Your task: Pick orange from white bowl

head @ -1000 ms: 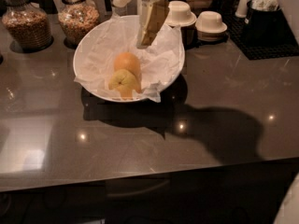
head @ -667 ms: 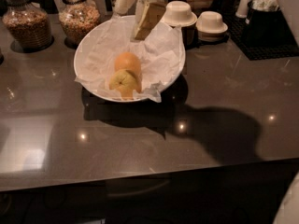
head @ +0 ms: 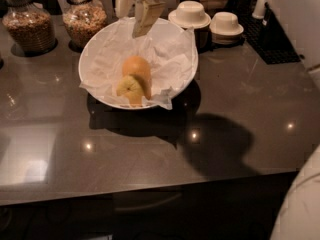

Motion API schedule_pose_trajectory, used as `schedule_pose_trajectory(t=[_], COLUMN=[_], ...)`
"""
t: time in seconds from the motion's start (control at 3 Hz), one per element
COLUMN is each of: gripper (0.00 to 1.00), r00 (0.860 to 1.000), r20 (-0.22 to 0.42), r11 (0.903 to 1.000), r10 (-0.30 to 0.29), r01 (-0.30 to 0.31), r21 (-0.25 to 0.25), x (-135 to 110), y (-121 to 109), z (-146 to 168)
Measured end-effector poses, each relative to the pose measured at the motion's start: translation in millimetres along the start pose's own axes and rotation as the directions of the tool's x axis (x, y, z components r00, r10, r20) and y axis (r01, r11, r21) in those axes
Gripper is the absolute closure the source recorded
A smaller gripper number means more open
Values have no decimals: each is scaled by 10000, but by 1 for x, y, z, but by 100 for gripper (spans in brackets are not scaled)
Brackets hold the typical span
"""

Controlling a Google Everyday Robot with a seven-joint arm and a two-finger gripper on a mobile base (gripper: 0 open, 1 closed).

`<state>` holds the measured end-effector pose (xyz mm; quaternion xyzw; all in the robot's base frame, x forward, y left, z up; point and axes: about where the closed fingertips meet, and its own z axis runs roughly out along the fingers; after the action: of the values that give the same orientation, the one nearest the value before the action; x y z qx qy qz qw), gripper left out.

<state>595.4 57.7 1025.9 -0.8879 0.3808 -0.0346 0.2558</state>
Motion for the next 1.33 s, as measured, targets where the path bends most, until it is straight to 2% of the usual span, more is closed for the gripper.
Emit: schedule_pose_trajectory(t=[0.33, 0.67, 1.0, 1.33], gripper=[24, 6, 15, 18], r00=[9849, 9545, 9321, 9334], r20=[-768, -1313, -1574, -1576], r11=[9869, 9605, 9385, 9342], r10=[-1549, -2678, -3261, -3222], r01=[1508, 2538, 2991, 2866], r21=[-572, -1139, -1727, -2123], x=[-2, -5, -2, 7], y=[-10, -11, -4, 4], z=[22, 46, 74, 101])
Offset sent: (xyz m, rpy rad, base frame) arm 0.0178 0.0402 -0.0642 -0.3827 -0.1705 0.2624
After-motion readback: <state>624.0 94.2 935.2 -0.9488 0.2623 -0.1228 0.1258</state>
